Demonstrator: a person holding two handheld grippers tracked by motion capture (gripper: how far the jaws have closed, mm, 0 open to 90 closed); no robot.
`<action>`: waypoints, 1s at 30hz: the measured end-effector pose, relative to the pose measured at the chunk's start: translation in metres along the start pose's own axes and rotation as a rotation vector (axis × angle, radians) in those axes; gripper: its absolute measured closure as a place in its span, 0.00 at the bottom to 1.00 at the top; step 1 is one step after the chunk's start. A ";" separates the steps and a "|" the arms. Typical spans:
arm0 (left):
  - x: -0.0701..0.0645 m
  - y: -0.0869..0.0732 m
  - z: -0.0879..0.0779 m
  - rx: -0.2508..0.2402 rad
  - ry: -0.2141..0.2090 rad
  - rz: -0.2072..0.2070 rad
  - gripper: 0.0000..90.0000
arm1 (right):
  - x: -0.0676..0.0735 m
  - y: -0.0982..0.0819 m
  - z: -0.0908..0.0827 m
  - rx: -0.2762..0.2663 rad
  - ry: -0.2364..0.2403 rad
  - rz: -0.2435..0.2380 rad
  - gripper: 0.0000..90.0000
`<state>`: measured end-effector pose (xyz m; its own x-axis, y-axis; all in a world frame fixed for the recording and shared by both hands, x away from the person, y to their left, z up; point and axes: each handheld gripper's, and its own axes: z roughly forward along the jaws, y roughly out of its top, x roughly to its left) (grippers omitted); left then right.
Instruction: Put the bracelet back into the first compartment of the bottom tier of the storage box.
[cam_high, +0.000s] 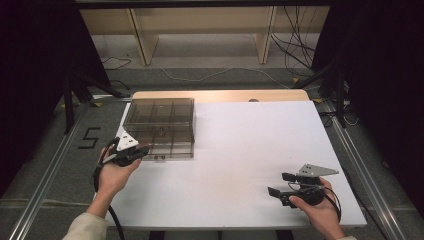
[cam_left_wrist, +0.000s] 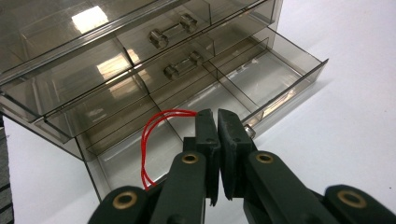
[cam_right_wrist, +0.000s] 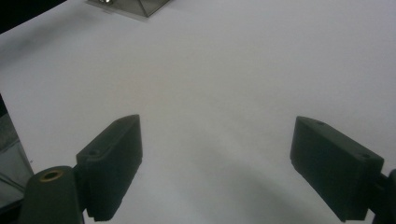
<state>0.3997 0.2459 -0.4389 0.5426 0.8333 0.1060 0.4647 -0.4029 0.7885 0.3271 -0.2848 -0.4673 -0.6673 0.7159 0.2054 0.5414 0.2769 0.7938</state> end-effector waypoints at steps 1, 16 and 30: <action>0.000 0.000 0.000 0.000 0.000 -0.002 0.97 | 0.000 0.000 0.000 0.000 0.000 0.000 0.20; 0.006 -0.001 0.004 0.010 0.014 -0.006 0.97 | 0.000 0.000 0.000 0.002 -0.002 -0.002 0.20; 0.012 -0.001 0.011 0.027 0.027 -0.006 0.97 | 0.000 0.000 0.000 0.002 -0.002 -0.002 0.20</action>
<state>0.4132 0.2524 -0.4450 0.5212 0.8452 0.1179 0.4863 -0.4077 0.7728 0.3269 -0.2850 -0.4670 -0.6674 0.7167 0.2023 0.5411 0.2801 0.7930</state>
